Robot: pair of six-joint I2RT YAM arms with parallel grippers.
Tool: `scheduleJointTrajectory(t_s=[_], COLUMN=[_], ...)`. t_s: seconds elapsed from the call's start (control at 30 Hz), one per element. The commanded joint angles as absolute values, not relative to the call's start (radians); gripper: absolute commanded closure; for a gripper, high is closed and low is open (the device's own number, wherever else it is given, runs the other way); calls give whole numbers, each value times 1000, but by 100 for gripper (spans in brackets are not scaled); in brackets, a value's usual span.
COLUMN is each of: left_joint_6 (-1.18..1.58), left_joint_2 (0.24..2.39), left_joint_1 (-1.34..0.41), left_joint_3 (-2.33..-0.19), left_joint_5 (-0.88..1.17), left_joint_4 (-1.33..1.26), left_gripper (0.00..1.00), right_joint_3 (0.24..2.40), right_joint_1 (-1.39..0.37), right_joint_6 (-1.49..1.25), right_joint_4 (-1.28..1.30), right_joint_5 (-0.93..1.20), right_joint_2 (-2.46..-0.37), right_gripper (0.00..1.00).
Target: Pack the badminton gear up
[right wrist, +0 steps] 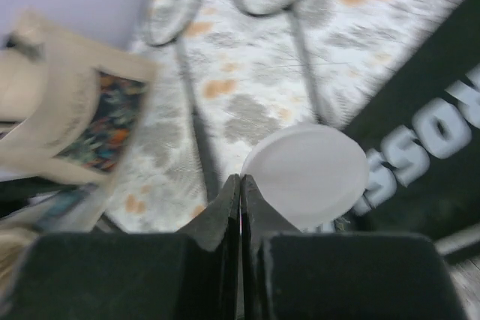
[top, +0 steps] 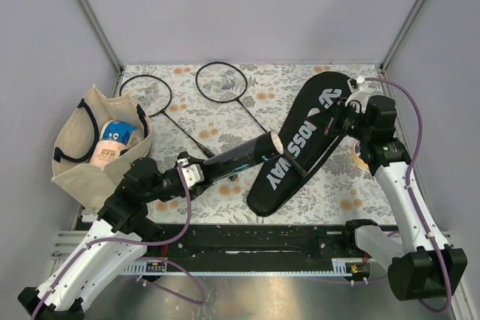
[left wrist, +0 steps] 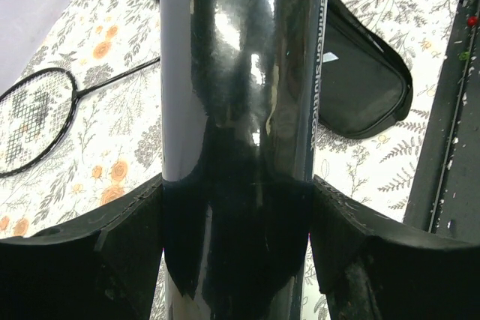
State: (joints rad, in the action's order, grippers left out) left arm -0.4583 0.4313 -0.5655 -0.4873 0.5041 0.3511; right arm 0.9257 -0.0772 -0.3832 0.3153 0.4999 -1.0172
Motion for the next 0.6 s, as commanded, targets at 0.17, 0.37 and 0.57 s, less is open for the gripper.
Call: scheduleJointTrajectory(t_s=[0.17, 0.37, 0.57], left_joint_6=[-572, -614, -646], left_joint_2=[486, 499, 505], left_joint_1=[-568, -568, -566], left_joint_3=[-643, -683, -721], left_joint_5=[426, 411, 408], left_joint_4=[429, 498, 543], left_gripper=[80, 80, 81], right_joint_3=[801, 767, 764], right_joint_1=[-175, -261, -279], right_joint_6=[-699, -808, -787], right_joint_4=[-426, -609, -551], right_joint_5=[1130, 1230, 1244], right_joint_2=[-997, -991, -956], right_gripper=[100, 100, 100])
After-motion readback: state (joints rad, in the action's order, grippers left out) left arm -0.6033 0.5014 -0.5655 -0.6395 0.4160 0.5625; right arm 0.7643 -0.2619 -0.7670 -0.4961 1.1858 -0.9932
